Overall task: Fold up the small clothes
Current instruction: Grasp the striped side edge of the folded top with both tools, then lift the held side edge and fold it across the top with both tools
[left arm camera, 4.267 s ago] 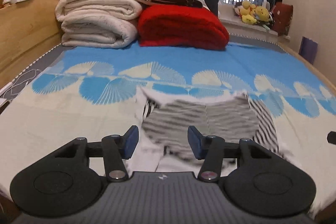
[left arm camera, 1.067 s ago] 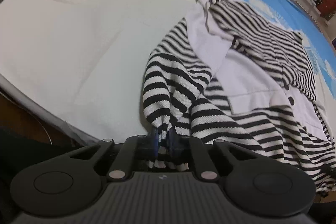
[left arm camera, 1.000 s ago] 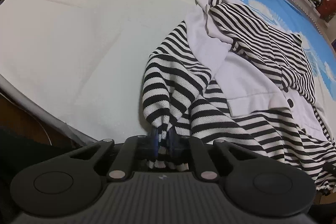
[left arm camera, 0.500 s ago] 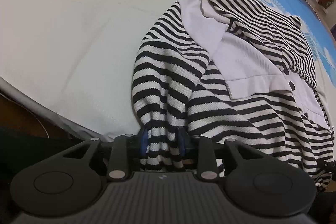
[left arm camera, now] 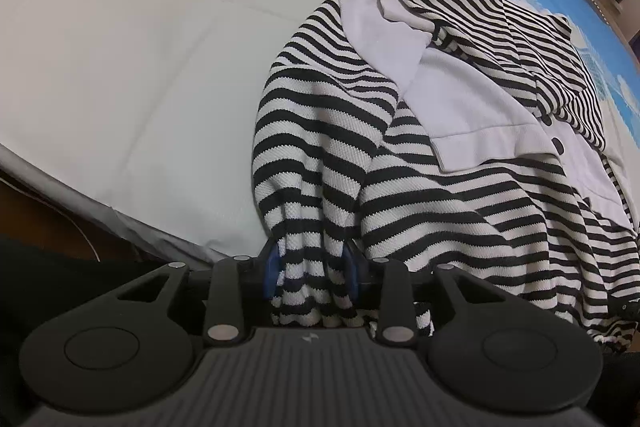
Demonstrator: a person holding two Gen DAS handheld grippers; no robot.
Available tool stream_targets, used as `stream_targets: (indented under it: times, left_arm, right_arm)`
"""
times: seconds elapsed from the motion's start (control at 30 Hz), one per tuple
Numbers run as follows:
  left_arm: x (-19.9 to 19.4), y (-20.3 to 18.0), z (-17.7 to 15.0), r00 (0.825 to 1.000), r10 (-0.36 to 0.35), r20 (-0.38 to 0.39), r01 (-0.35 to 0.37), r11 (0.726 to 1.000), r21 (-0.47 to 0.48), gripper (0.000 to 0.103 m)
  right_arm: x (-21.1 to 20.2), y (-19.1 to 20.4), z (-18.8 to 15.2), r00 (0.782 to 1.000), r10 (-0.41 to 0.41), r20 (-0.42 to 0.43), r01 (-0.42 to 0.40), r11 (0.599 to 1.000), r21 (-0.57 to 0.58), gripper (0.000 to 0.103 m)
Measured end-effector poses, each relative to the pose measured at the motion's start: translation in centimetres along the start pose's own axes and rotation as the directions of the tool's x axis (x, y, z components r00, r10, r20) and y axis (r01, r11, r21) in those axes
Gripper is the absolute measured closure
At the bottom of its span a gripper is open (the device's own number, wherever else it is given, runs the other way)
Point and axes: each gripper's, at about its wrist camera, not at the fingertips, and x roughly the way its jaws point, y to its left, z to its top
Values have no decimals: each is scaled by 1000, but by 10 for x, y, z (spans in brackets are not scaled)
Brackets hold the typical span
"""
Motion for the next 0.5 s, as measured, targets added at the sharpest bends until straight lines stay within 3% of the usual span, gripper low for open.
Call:
stream_targets:
  times: [0.03,0.1,0.33,0.5]
  left_arm:
    - [-1,0,0,1000,-3,4,3,1000,0,84]
    - [-5,0,0,1000,-7,21,7,1000,-2,90]
    - [-31,-3,0,990,-36,137,37,999,-2,94]
    - [-74,-8,-1,953,-65,297,53,997,47,94]
  right_arm:
    - [0,-1,0,1000,3,-1,-3,1000,6,75]
    - [-2,-3,1,1000,12,7,-13,1000,18,84]
    - [-28,-12,4,987,69,145,-80,994,71,91]
    - [-64,-14,4,946,134,294,-152,987,42,93]
